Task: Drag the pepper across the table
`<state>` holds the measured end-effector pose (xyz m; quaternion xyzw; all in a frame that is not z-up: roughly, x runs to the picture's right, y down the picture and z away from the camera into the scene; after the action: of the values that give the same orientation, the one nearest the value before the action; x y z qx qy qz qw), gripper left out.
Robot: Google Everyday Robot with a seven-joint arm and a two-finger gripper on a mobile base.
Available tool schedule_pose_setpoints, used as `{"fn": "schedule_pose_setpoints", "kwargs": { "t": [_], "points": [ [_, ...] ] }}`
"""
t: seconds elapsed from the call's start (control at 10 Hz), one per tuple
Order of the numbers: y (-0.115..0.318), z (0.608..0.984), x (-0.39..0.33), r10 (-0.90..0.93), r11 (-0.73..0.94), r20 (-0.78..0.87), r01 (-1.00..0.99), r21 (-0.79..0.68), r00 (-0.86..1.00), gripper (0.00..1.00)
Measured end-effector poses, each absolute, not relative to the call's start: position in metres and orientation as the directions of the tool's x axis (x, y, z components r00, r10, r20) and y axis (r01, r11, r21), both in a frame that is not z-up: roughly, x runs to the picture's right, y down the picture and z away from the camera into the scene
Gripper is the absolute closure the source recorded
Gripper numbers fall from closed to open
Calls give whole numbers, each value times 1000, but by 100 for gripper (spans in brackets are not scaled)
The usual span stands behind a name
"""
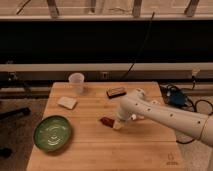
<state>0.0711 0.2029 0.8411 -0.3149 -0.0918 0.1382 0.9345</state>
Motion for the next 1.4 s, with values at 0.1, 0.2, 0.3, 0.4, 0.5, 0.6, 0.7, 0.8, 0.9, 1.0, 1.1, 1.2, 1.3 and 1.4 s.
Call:
{"fn": "schedule_pose_setpoints", "kwargs": {
  "t": [0.1, 0.2, 0.3, 0.4, 0.5, 0.6, 0.7, 0.8, 0.9, 1.0, 1.1, 1.2, 1.3, 1.4],
  "points": [
    [203, 840, 73, 317, 763, 84, -201, -614, 945, 66],
    [203, 840, 75, 313, 764, 86, -197, -614, 946, 78],
    [203, 840, 77, 312, 765, 86, -196, -614, 946, 88],
    [204, 840, 78, 311, 765, 87, -195, -614, 946, 93],
    [204, 839, 81, 311, 765, 87, -195, -613, 946, 94],
    [204, 839, 82, 311, 765, 87, -196, -613, 946, 94],
    [204, 838, 84, 311, 766, 87, -196, -613, 946, 94],
    [204, 838, 84, 309, 767, 90, -192, -613, 947, 94],
    [204, 838, 86, 309, 767, 90, -192, -613, 947, 94],
    [204, 838, 87, 309, 767, 90, -192, -613, 947, 94],
    [204, 838, 89, 308, 767, 91, -191, -612, 947, 94],
    [204, 837, 91, 308, 767, 91, -190, -612, 947, 94],
    [203, 837, 93, 307, 768, 92, -189, -611, 947, 94],
    [203, 837, 94, 307, 769, 92, -189, -611, 947, 94]
  ]
}}
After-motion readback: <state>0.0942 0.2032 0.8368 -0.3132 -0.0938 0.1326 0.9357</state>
